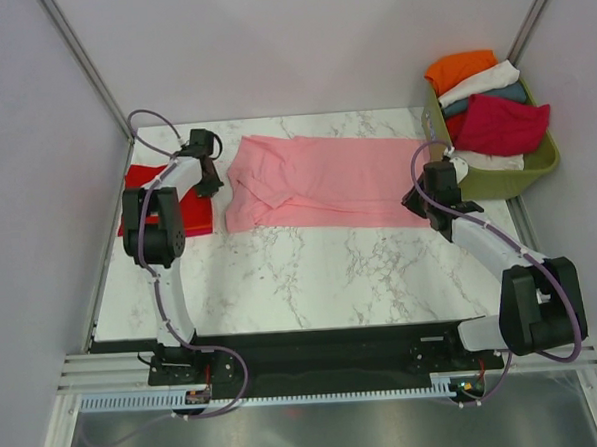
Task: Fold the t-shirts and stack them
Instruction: Fold the tshirt
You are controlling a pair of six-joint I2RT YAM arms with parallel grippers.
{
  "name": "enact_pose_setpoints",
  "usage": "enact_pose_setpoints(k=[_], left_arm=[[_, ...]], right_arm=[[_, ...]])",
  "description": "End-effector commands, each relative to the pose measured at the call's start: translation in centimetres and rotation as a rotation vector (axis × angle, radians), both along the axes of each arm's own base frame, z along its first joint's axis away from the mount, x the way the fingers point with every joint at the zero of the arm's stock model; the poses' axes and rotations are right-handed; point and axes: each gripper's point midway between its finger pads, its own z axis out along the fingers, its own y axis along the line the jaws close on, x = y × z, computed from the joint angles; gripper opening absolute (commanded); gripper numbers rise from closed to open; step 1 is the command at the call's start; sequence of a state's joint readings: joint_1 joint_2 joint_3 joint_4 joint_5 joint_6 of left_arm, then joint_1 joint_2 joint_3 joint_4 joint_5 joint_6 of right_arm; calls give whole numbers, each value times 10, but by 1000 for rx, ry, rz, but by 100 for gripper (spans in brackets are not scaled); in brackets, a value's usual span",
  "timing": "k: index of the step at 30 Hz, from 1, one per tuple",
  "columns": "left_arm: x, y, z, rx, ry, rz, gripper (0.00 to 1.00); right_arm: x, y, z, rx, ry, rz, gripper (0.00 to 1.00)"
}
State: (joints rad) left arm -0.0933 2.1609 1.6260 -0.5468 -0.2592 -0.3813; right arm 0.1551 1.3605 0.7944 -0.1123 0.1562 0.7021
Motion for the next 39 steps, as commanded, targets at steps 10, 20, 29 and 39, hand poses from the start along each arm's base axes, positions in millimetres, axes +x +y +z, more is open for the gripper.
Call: enact_pose_setpoints(k=[10,20,29,39], left_arm=[[-20,-3,69,-197,-240,4,7],[-79,-67,140,-462,-513,-140,36],[-127,-97,125,-715,-521,-126,56],[-135,-78,92,-721,-585,45,64]], right_arm=[[-20,-34,3,-20,-66,-170,40],[-49,-60,-19,77,-184,-277,51],[-42,-75,-35,184,-179,-397,42],[-36,-74,-50,229,-178,-435,57]])
